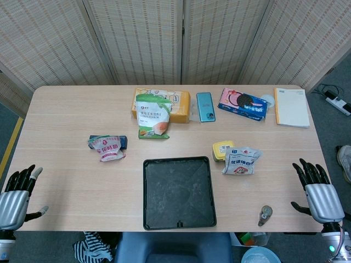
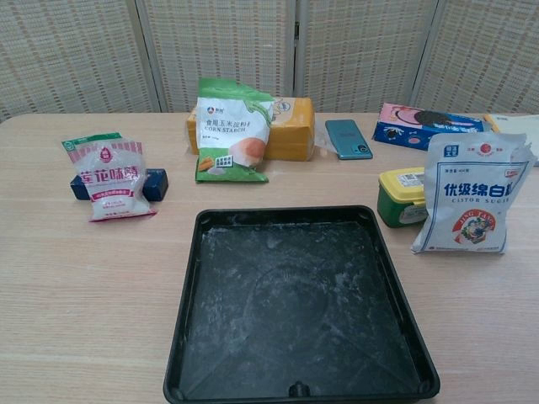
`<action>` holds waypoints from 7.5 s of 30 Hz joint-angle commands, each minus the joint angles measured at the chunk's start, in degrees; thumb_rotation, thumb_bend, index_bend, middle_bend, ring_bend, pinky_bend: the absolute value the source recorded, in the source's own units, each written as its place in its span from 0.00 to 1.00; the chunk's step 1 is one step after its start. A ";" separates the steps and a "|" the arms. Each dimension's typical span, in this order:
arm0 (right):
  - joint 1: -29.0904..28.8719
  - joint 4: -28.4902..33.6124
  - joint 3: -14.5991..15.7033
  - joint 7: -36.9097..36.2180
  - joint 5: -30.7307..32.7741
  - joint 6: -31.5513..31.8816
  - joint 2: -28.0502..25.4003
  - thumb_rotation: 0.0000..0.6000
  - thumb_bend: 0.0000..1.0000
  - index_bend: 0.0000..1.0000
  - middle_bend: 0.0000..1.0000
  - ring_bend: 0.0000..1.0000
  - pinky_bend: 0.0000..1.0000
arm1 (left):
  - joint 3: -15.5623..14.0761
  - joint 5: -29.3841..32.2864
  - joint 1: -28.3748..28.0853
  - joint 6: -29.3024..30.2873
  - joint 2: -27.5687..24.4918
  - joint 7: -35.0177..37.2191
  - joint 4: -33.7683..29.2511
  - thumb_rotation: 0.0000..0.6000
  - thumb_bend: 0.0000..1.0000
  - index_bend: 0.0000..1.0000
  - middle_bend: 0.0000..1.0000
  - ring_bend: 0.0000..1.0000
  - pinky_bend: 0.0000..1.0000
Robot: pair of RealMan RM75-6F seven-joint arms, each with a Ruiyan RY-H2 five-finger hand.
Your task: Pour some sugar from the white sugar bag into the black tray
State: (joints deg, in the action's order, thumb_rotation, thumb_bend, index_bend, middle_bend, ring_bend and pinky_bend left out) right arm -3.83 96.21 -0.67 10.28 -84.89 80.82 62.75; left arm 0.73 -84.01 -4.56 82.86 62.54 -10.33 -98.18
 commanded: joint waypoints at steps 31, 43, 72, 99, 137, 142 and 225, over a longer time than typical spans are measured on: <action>-15.39 -22.59 5.62 -63.53 -8.53 -27.89 -5.98 1.00 0.16 0.00 0.00 0.47 0.66 | 1.49 3.87 -1.21 -2.16 1.13 -1.01 0.89 1.00 0.17 0.00 0.00 0.02 0.08; -25.39 -38.41 14.56 -98.46 -20.29 -30.85 1.74 1.00 0.16 0.00 0.00 0.46 0.66 | 2.38 7.33 -2.51 -4.53 2.47 -3.34 1.26 1.00 0.17 0.00 0.00 0.03 0.08; -36.04 -69.20 26.49 -139.01 -27.74 -18.98 20.01 1.00 0.16 0.00 0.00 0.46 0.66 | 2.70 10.98 -4.51 -7.82 3.06 -3.83 2.62 1.00 0.17 0.00 0.00 0.03 0.08; -37.91 -38.69 31.41 -100.65 -27.29 -21.16 7.32 1.00 0.16 0.00 0.00 0.46 0.66 | 1.76 9.08 -4.19 -6.23 2.89 -3.89 1.61 1.00 0.17 0.00 0.00 0.03 0.08; -16.60 -32.98 12.01 -14.62 -13.71 -4.95 16.91 1.00 0.16 0.00 0.00 0.00 0.00 | 1.36 7.39 -3.50 -4.51 2.89 -3.18 1.20 1.00 0.17 0.00 0.00 0.05 0.09; -15.76 -34.62 12.35 -13.98 -15.91 -3.24 18.94 1.00 0.16 0.00 0.00 0.00 0.00 | 1.10 6.78 -3.32 -4.24 2.74 -3.04 1.00 1.00 0.17 0.00 0.00 0.05 0.09; -27.16 -8.24 5.47 -15.41 1.73 -35.70 3.19 1.00 0.16 0.00 0.00 0.80 1.00 | 1.44 5.52 -2.59 -4.05 0.35 1.93 0.68 1.00 0.17 0.00 0.00 0.24 0.11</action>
State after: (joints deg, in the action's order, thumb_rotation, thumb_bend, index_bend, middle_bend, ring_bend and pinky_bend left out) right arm -30.68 88.58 5.09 -4.02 -83.64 45.92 65.30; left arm 2.17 -78.49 -7.15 78.81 62.90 -8.40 -97.50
